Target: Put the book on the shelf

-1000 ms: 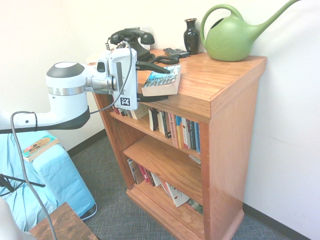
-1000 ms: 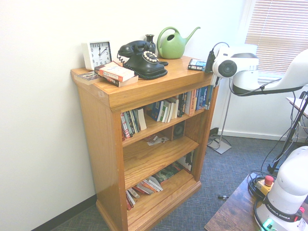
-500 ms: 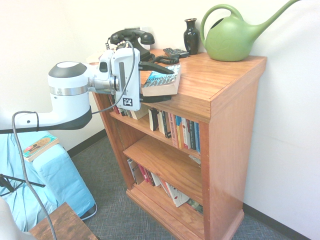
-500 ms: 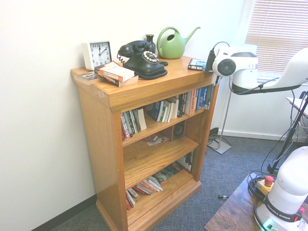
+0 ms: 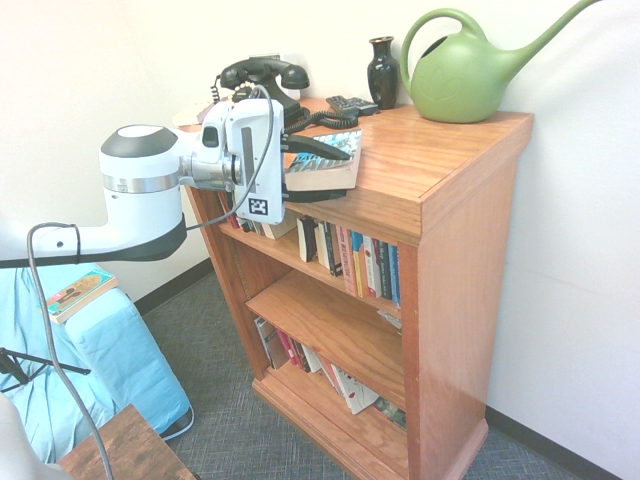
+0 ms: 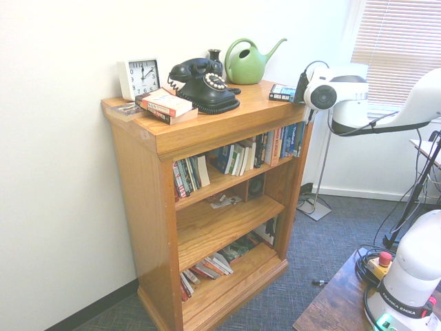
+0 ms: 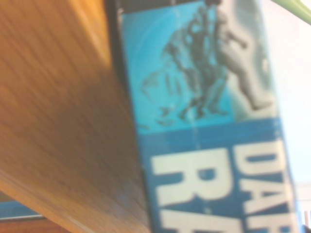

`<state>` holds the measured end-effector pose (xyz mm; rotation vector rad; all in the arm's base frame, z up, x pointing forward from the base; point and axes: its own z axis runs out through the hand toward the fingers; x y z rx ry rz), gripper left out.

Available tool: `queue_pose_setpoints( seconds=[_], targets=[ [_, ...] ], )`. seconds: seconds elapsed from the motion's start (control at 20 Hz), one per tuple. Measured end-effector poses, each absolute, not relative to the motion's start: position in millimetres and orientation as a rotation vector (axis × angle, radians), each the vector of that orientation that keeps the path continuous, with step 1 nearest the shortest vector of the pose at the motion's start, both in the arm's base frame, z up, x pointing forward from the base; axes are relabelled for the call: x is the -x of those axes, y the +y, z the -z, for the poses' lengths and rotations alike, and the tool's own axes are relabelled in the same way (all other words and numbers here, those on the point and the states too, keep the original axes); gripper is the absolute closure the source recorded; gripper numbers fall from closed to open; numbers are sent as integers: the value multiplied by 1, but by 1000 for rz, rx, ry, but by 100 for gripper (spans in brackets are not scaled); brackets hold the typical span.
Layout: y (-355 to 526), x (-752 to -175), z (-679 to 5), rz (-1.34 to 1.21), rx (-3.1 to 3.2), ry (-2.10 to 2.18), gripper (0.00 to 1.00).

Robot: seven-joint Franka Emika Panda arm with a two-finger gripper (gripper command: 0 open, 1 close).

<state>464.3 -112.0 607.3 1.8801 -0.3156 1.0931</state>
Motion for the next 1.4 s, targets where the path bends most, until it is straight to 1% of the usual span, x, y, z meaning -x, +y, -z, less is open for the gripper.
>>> queue_pose_setpoints(
  seconds=[0.75,0.95,1.1,1.4],
  targets=[
    [-109,-463,-604,-1104,-1876,-321,100],
    [-95,-454,-614,-1138,-1941,-416,100],
    [-67,-418,-621,-1123,-2036,-556,100],
    [-3,-315,-627,-1013,-2276,-838,100]
  ],
)
